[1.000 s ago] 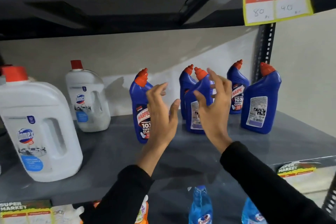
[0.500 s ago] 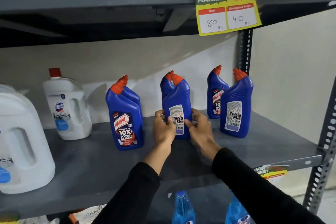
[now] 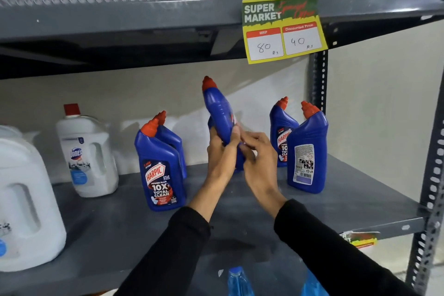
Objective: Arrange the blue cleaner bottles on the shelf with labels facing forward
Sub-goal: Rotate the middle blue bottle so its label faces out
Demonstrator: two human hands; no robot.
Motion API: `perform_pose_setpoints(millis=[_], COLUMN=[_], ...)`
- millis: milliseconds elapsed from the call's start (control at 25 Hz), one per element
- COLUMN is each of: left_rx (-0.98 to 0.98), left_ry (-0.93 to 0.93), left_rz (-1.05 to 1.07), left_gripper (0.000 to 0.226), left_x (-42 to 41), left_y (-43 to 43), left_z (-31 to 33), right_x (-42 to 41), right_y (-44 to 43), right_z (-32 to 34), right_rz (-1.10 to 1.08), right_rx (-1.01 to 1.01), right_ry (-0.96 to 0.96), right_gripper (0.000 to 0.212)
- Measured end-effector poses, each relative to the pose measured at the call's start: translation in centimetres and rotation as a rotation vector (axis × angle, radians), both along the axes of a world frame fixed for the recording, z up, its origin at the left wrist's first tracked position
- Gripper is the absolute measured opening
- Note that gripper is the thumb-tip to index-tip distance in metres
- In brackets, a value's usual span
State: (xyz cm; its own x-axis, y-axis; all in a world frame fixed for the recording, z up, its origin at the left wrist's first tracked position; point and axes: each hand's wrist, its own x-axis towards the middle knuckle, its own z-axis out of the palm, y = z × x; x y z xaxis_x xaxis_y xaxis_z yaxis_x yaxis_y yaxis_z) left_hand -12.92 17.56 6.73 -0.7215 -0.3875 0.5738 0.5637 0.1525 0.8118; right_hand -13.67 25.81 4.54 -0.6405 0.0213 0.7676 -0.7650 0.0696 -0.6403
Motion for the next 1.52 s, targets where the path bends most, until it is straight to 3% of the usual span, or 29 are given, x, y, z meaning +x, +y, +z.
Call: perform_pose_setpoints(millis=[120, 240, 400, 640, 1120, 1200, 1280, 1360, 1440, 1520], left_rx=[0.096, 0.084, 0.032, -0.021, -0.028, -0.04, -0.092, -0.23, -0.298, -0.226], left_ry=[-0.007, 0.033, -0.043, -0.137, -0.268, -0.151, 0.156, 0.431, 0.463, 0.357], left_rz=[-0.163, -0.223, -0.145, 0.012, 0.041, 0.145, 0.363, 0.436, 0.333, 0.171], left_gripper=[0.033, 0.027, 0.027, 0.024, 0.02, 0.028, 0.041, 0.039, 0.034, 0.029], left_x=[-0.1, 0.0, -0.1, -0.2, -0.2, 0.4, 1.0, 1.0, 0.4, -0.2], left_y=[-1.7, -3.0, -3.8, -3.8, -4.5, -3.5, -1.9, 0.4, 3.2, 6.4], left_z=[-0.6, -0.7, -1.3, -4.0, -5.6, -5.2, -4.1, -2.6, -1.3, -0.5], right_x=[0.0, -0.9, -1.5, -2.4, -3.0, -2.6, -1.9, -1.2, -0.7, -0.9], right_y=[0.9, 1.4, 1.0, 0.6, 0.2, 1.0, 2.1, 3.7, 5.5, 7.9], right_z=[0.0, 0.1, -0.9, -2.9, -4.4, -3.5, -2.0, -0.1, 1.4, 2.1], right_rz=[0.085, 0.084, 0.241, 0.256, 0.22, 0.206, 0.118, 0.018, -0.088, -0.16], right_rx=[-0.011, -0.008, -0.042, 0.012, 0.164, 0.196, 0.186, 0.122, 0.046, -0.025], right_ry=[-0.004, -0.21, -0.371, -0.438, -0.523, -0.473, -0.322, -0.117, 0.051, 0.116], right_gripper=[0.06, 0.082, 0.054, 0.052, 0.053, 0.061, 0.066, 0.061, 0.054, 0.053])
